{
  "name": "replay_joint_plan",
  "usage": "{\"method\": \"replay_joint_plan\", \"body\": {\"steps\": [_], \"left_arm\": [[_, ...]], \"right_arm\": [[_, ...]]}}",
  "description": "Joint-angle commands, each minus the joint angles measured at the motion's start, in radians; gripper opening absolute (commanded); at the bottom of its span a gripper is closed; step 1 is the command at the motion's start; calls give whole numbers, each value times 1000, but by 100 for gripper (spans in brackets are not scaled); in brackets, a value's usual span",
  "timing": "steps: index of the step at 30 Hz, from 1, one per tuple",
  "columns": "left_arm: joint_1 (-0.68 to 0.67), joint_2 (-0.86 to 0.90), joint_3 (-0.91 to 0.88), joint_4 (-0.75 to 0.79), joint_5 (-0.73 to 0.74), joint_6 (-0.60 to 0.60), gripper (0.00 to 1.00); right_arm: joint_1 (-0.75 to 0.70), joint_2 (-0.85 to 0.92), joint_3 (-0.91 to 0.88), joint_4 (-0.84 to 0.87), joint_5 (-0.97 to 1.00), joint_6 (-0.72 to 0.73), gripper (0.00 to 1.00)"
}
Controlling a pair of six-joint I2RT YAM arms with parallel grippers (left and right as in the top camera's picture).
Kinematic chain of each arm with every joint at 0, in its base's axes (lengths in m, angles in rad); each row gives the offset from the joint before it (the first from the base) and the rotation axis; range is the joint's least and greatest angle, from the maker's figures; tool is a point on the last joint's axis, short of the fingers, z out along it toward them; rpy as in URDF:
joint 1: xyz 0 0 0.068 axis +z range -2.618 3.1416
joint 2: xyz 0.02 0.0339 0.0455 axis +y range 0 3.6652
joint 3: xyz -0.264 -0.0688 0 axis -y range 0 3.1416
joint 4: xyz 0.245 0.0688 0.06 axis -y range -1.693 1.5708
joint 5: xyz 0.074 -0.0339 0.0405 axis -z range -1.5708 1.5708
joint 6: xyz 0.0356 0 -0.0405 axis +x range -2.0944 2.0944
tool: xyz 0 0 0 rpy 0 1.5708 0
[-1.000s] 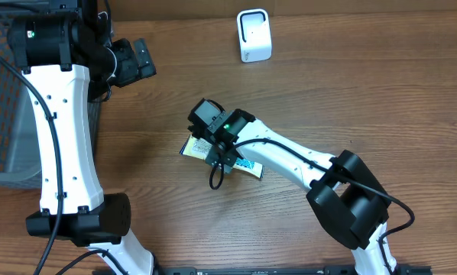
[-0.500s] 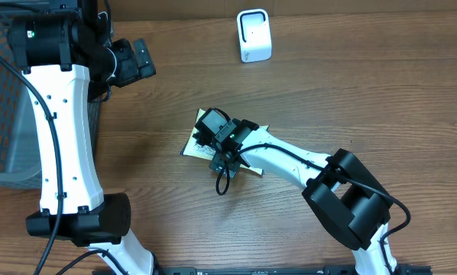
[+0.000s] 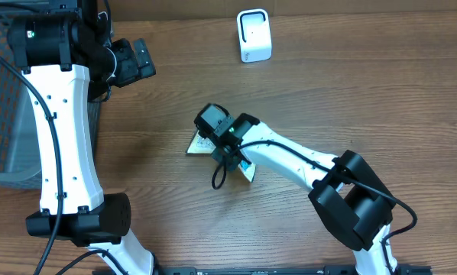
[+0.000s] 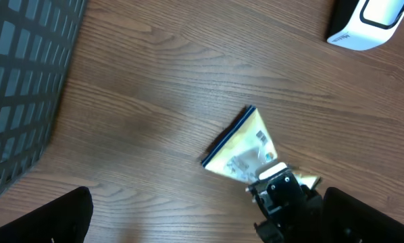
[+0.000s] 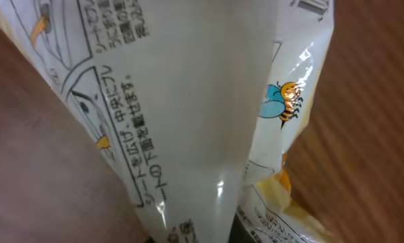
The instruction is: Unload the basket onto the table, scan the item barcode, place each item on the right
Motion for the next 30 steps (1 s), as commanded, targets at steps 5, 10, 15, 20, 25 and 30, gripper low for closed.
{"method": "replay_joint_plan", "body": {"steps": [5,10,15,20,25,30], "left_arm": [[1,10,-6,-2,-11,5,100],[1,10,-6,-2,-11,5,100],[1,10,-6,-2,-11,5,100],[1,10,-6,-2,-11,5,100],[1,10,-6,-2,-11,5,100],[1,10,-6,-2,-11,5,100]], "right_arm": [[-108,4,298,-204,-681,55,4],[-240,6,273,-211,-1229,55,4],[-314,6,132,-162,-1405,123,4],[-352,6,-57,35,-1412,325,4],[-398,6,-191,181,-1292,517,17],[-475,6,-220,163,-998,570,37]]}}
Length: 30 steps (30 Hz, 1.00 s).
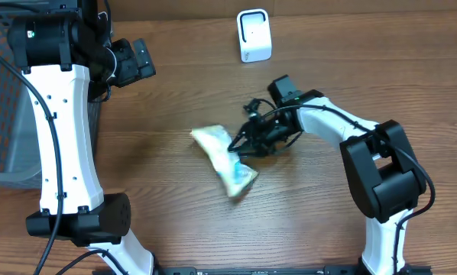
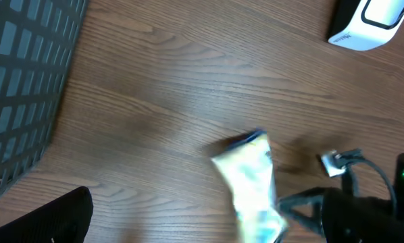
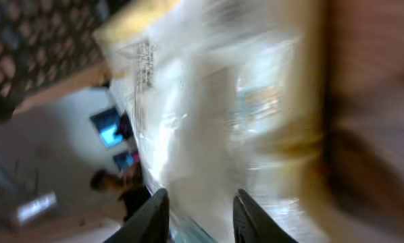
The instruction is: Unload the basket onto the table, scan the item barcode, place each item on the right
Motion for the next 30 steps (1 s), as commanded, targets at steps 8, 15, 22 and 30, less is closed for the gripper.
{"method": "replay_joint_plan", "body": {"steps": [8,15,22,30], "left_arm": [[-3,10,-6,-2,29,32,100],[-41,10,-99,1,107,79,100],[-61,10,-268,53,107,75,100],[-61,10,-379,67,95,76,100]], "right_arm": [[-182,-15,67,-153,347,-23,44],[-191,-15,190,-378,343,-188,75],[-71,-15,111,-362,266,-178,95],[68,-15,-27,-81,211,63,94]]}}
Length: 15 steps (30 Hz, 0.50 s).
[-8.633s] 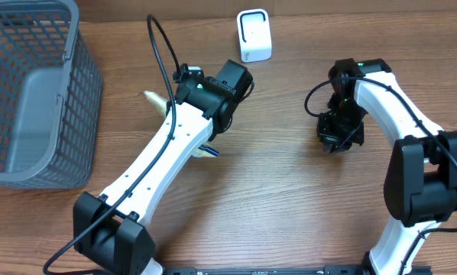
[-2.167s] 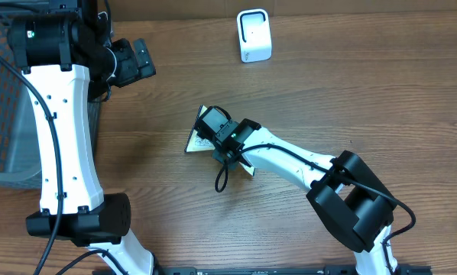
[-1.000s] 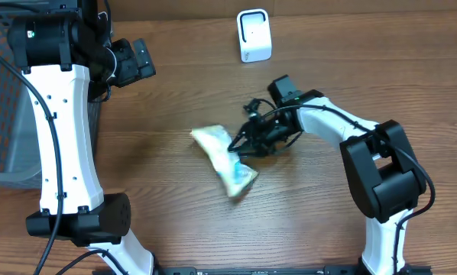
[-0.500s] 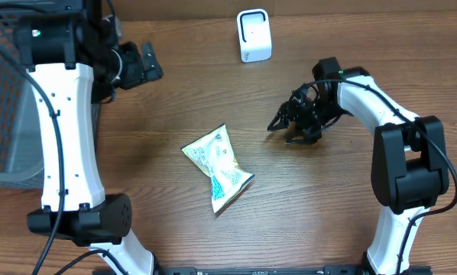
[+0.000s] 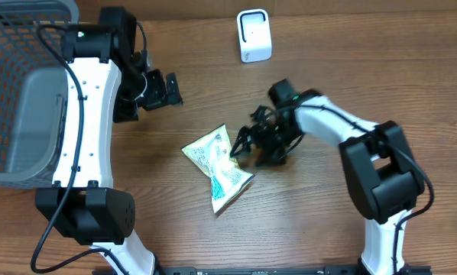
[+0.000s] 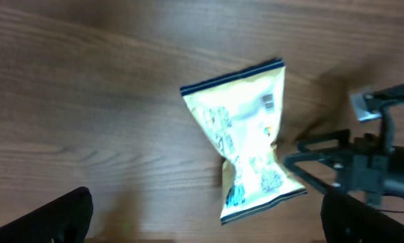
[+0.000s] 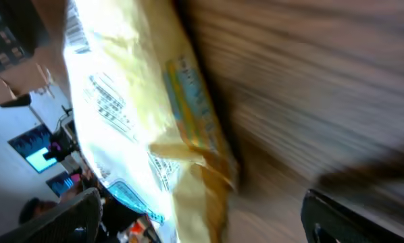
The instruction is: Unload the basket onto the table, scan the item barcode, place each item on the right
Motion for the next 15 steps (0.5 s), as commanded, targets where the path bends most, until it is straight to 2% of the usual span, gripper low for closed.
{"method": "replay_joint_plan", "body": {"steps": [1,7,8,12,14,15], "left_arm": [[-1,8,-22,4,-3,16,100],[-1,8,-23,3,-15,16,100],[-1,8,-23,3,-15,16,100],[-1,8,-23,3,-16,16,100],[-1,8,-23,2,-19,16,100],[-1,8,-23,2,-19,16,100]], "right_arm": [[32,-14,-43,62,-32,132,94],[76,-14,-63,180,-23,222,91],[91,-14,-75,214,7,270,84],[132,-14,-119,294,60,351,80],[149,-14,-138,326,82,377,71],[154,-14,-142,334,97,381,59]]}}
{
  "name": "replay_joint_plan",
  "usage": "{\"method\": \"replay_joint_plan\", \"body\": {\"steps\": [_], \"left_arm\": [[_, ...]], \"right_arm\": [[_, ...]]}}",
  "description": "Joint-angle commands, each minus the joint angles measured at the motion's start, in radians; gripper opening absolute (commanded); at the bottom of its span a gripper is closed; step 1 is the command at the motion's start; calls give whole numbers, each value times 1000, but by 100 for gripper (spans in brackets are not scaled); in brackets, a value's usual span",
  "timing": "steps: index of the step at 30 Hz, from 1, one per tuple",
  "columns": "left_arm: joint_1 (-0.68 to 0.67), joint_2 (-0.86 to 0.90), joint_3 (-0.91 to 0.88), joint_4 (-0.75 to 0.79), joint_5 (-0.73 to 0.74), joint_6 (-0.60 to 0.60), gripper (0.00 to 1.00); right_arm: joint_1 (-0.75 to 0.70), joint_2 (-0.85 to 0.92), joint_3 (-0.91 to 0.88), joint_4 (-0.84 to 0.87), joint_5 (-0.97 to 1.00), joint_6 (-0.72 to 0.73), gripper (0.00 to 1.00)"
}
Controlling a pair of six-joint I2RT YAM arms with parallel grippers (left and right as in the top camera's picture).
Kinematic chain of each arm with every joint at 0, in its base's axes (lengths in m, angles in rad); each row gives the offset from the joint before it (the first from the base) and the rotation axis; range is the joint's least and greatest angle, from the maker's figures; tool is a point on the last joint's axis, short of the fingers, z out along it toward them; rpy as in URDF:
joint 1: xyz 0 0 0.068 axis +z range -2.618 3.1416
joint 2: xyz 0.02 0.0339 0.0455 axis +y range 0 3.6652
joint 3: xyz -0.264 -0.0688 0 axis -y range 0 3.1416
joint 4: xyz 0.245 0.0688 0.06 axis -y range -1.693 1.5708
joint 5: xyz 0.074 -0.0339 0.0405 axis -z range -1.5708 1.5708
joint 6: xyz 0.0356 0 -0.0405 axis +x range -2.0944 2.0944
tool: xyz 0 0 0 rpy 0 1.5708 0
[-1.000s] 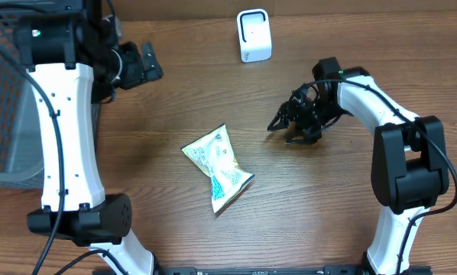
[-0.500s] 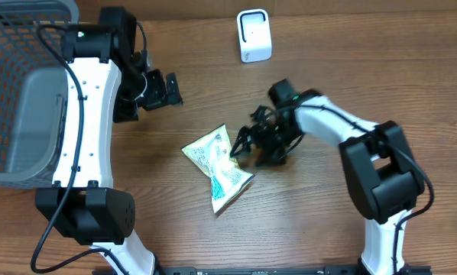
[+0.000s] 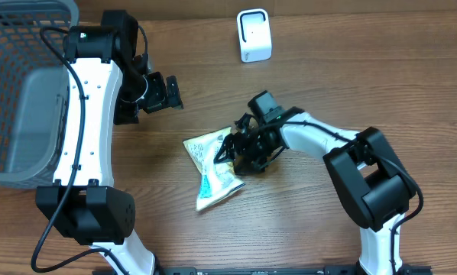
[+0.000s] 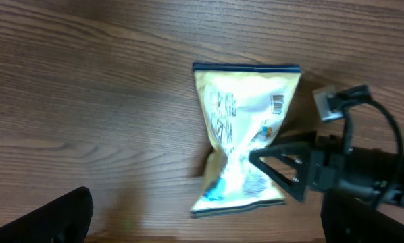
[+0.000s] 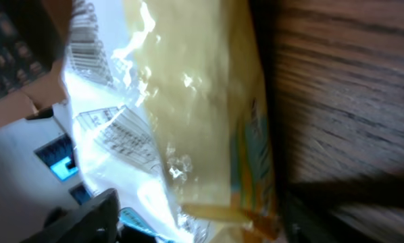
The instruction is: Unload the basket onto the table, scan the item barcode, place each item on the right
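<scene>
A yellow-and-white snack bag [image 3: 212, 164] lies flat on the wooden table, pinched in at its middle. Its printed back faces up, with a small barcode [image 4: 278, 103] near the top right corner. My right gripper [image 3: 238, 153] lies low on the table at the bag's right side. It is open, and its fingers [image 4: 283, 169] spread in a V against the bag [image 4: 246, 145]. In the right wrist view the bag [image 5: 188, 101] fills the space between the fingers. My left gripper [image 3: 158, 92] hangs open above the table, up and left of the bag. The white scanner [image 3: 254, 36] stands at the far edge.
A grey mesh basket [image 3: 14, 46] takes up the left side of the table. Cables run along the right arm [image 3: 320, 141], which reaches in from the lower right. A small pale object shows at the right edge.
My right gripper has moved left, from just right of the bag to against its right side. The bag's lower end has swung to the left. The left arm has barely moved.
At first my right gripper was down on the bag at mid table, with the left gripper near the basket. Then the bag was blurred at the right gripper's tips. Later it lay barcode side up with the gripper open beside it and the left gripper overhead. Now the right fingers touch it.
</scene>
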Motion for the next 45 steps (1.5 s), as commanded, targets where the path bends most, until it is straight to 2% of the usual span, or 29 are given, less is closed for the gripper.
{"method": "replay_joint_plan", "body": {"steps": [1,3,4,9,12,18,22,25,27,33,36,41,45], "left_arm": [[-1,7,-6,1,-14,16,100],[-1,7,-7,1,-14,16,100],[-1,7,-7,1,-14,16,100],[-1,7,-7,1,-21,17,100],[-1,7,-7,-1,-21,20,100],[-1,7,-7,5,-20,19,100],[-1,7,-7,22,-17,19,100],[-1,7,-7,35,-16,18,100],[-1,7,-7,40,-16,18,100],[-1,7,-7,41,-17,19,100],[-1,7,-7,42,-17,19,100],[-1,7,-7,46,-17,19,100],[-1,7,-7,43,-17,19,100]], "right_arm": [[36,-5,-42,20,110,71,41],[38,-5,-42,23,127,71,5],[38,-5,-42,28,127,71,4],[11,-22,-10,18,171,58,4],[-18,-79,41,-71,279,3,4],[-31,-251,219,-422,800,-100,4],[11,-308,321,-620,1189,-102,4],[52,-307,332,-730,1422,-73,4],[67,-297,331,-799,1474,-34,4],[71,-248,317,-936,1507,51,4],[73,-208,317,-981,1455,71,4],[118,-125,317,-943,1263,71,4],[191,-61,317,-833,1135,71,6]]}}
